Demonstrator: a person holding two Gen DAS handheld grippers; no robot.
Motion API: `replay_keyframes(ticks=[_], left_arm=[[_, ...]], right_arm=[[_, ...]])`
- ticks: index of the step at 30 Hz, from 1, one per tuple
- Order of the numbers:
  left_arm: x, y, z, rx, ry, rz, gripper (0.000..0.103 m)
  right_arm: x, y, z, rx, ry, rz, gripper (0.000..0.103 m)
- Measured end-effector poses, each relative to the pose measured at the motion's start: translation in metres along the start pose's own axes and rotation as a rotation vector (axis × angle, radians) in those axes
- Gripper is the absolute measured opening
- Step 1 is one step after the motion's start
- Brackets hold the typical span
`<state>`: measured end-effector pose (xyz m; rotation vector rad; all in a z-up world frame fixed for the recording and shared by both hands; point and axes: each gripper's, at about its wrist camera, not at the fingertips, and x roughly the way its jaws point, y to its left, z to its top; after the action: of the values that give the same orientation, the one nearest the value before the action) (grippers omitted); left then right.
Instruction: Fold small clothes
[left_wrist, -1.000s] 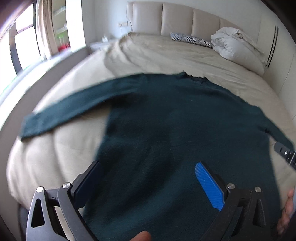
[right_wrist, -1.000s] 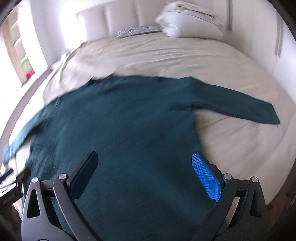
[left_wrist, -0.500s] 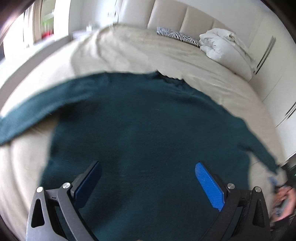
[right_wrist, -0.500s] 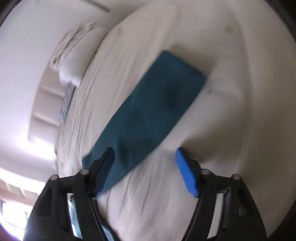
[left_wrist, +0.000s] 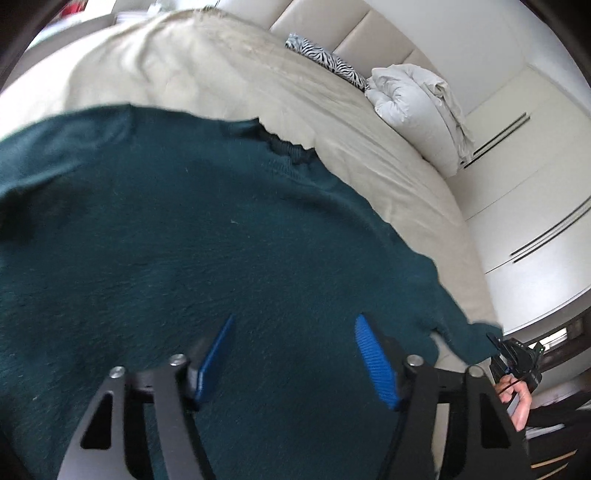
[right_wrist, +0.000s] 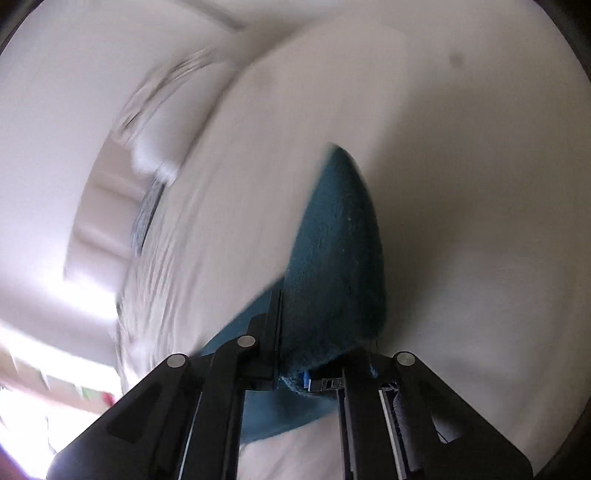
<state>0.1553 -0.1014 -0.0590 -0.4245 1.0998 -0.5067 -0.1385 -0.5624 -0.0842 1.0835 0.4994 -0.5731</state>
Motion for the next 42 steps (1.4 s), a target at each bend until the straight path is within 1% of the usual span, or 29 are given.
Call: replay_keyframes(ticks=[2, 4, 5, 6, 7, 8, 9, 10, 11, 12, 14, 15, 16, 17, 18, 19, 20, 22, 24, 26, 29, 31, 32, 33, 34, 35, 36, 40, 42], left_arm=[[0.001, 0.010, 0.005, -0.053, -0.002, -0.056, 0.068], [-0.001, 0.020, 0.007, -0.099, -0.011, -0.098, 0.069], [-0.002, 0.023, 0.008, -0.112, -0.014, -0.113, 0.070], [-0.003, 0.027, 0.008, -0.127, -0.015, -0.137, 0.073], [-0.005, 0.030, 0.008, -0.138, -0.015, -0.157, 0.077], [-0.007, 0.034, 0.007, -0.153, -0.016, -0.182, 0.079], [-0.008, 0.037, 0.007, -0.161, -0.017, -0.199, 0.083], [-0.009, 0.040, 0.006, -0.168, -0.017, -0.211, 0.087], [-0.010, 0.043, 0.004, -0.181, -0.016, -0.223, 0.088], [-0.010, 0.046, 0.003, -0.195, -0.011, -0.236, 0.091], [-0.006, 0.050, 0.000, -0.225, 0.012, -0.270, 0.091], [-0.003, 0.050, -0.002, -0.238, 0.026, -0.287, 0.091], [-0.001, 0.051, -0.003, -0.250, 0.037, -0.298, 0.092], [0.003, 0.050, -0.003, -0.266, 0.050, -0.317, 0.092], [0.006, 0.049, -0.004, -0.276, 0.057, -0.333, 0.093], [0.011, 0.046, -0.004, -0.278, 0.066, -0.341, 0.094], [0.015, 0.043, -0.005, -0.275, 0.077, -0.336, 0.094], [0.024, 0.038, -0.006, -0.278, 0.102, -0.331, 0.094], [0.030, 0.033, -0.006, -0.296, 0.125, -0.328, 0.094], [0.031, 0.026, -0.006, -0.282, 0.133, -0.320, 0.094], [0.044, 0.019, -0.010, -0.253, 0.175, -0.283, 0.092], [0.050, 0.015, -0.011, -0.239, 0.177, -0.258, 0.082], [0.052, 0.013, -0.009, -0.226, 0.184, -0.259, 0.068], [0.055, 0.011, -0.006, -0.220, 0.200, -0.256, 0.041], [0.058, 0.010, -0.003, -0.218, 0.217, -0.256, 0.018], [0.057, 0.007, 0.004, -0.199, 0.221, -0.250, 0.013], [0.051, 0.003, 0.012, -0.165, 0.202, -0.242, 0.009], [0.019, -0.012, 0.050, -0.061, 0.100, -0.236, 0.009], [-0.001, -0.019, 0.070, 0.000, 0.033, -0.215, 0.009]], right_arm=[[0.004, 0.055, -0.020, -0.166, 0.036, 0.029, 0.007], [0.011, 0.116, -0.060, -0.340, 0.100, 0.078, 0.007], [0.016, 0.144, -0.085, -0.419, 0.136, 0.106, 0.007], [0.023, 0.173, -0.116, -0.495, 0.178, 0.138, 0.007], [0.029, 0.191, -0.140, -0.542, 0.212, 0.160, 0.007], [0.039, 0.212, -0.174, -0.592, 0.267, 0.193, 0.007], [0.049, 0.223, -0.199, -0.615, 0.310, 0.213, 0.007], [0.056, 0.231, -0.217, -0.627, 0.336, 0.218, 0.007], [0.070, 0.238, -0.243, -0.645, 0.377, 0.210, 0.008], [0.078, 0.238, -0.260, -0.645, 0.403, 0.203, 0.009], [0.095, 0.234, -0.285, -0.624, 0.462, 0.217, 0.016], [0.093, 0.227, -0.297, -0.617, 0.471, 0.220, 0.029], [0.093, 0.221, -0.299, -0.609, 0.473, 0.221, 0.047], [0.090, 0.215, -0.305, -0.600, 0.468, 0.224, 0.054], [0.083, 0.214, -0.312, -0.581, 0.455, 0.237, 0.057], [0.077, 0.208, -0.308, -0.576, 0.442, 0.243, 0.058], [0.067, 0.201, -0.316, -0.583, 0.432, 0.242, 0.058], [0.058, 0.188, -0.308, -0.559, 0.413, 0.243, 0.058], [0.038, 0.160, -0.304, -0.487, 0.416, 0.251, 0.058], [0.038, 0.146, -0.286, -0.409, 0.408, 0.263, 0.058], [0.037, 0.118, -0.275, -0.302, 0.409, 0.257, 0.059], [0.041, 0.105, -0.272, -0.241, 0.426, 0.267, 0.059], [0.041, 0.101, -0.271, -0.221, 0.429, 0.277, 0.059], [0.043, 0.097, -0.268, -0.188, 0.432, 0.294, 0.059], [0.046, 0.094, -0.266, -0.150, 0.434, 0.309, 0.059], [0.048, 0.091, -0.262, -0.116, 0.440, 0.323, 0.059], [0.051, 0.088, -0.259, -0.090, 0.446, 0.330, 0.059], [0.061, 0.081, -0.246, 0.009, 0.459, 0.356, 0.060], [0.070, 0.083, -0.240, 0.067, 0.475, 0.376, 0.060]])
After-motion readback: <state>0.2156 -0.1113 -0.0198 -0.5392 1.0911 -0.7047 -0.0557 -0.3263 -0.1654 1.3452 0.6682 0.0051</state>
